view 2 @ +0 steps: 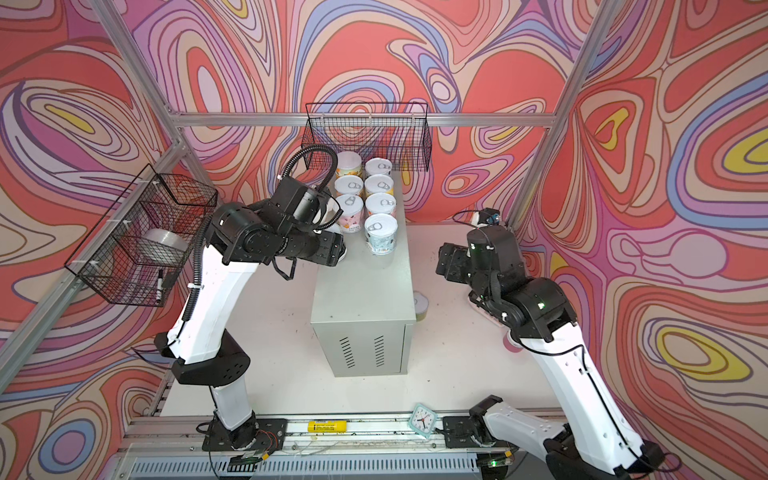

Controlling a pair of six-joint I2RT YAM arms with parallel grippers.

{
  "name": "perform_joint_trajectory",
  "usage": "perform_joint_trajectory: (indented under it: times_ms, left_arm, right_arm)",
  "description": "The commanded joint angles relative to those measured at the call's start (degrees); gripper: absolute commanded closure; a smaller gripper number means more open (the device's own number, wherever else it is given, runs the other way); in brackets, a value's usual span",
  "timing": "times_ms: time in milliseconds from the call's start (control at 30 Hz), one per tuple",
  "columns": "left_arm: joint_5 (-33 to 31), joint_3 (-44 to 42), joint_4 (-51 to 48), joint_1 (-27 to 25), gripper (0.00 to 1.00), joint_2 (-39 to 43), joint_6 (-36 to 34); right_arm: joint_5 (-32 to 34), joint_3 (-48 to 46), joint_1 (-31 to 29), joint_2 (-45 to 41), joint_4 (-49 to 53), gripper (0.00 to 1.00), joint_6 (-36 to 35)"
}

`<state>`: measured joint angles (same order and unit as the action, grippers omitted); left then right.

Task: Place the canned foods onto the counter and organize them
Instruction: 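Set the small can in front of the pale blue can with the left gripper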

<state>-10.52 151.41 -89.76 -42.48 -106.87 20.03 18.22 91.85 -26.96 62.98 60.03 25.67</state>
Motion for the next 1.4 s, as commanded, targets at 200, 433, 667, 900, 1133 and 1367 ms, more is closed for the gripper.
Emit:
perform_joint_trajectory:
  times_ms: [200, 433, 667, 900, 1133, 1367]
  left_arm:
    - [-2.4, 1.1, 2.6, -1.5, 0.74, -1.7, -1.6]
    - [-3.0, 0.4, 6.0, -1.8, 0.00, -1.5, -3.6]
    - [-1.8, -1.1, 9.3, -1.8, 0.00, 1.7, -5.8]
    - [-2.8, -6.4, 14.6, -3.5, 0.00, 9.5, -7.9]
    - [-4.8, -22.7, 23.5, -4.9, 0.01, 23.3, -8.0]
    - [-5.6, -51.5, 42.5, -4.9, 0.07, 39.7, -8.1]
  right_arm:
    - [-2.1, 0.6, -0.2, -0.1, -2.2, 0.09, -1.1]
    - [-3.9, 0.3, -0.2, 0.3, -3.9, 0.04, -0.4]
    - [-5.3, 0.8, -0.2, 0.3, -3.9, 0.04, 0.1]
    - [-6.6, 2.1, -0.2, 0.0, -3.8, 0.04, 0.3]
    - [-8.7, 2.7, -0.2, 0.7, -4.6, 0.05, 0.6]
    - [-14.5, 0.4, -0.2, -0.1, -9.7, 0.06, -0.3]
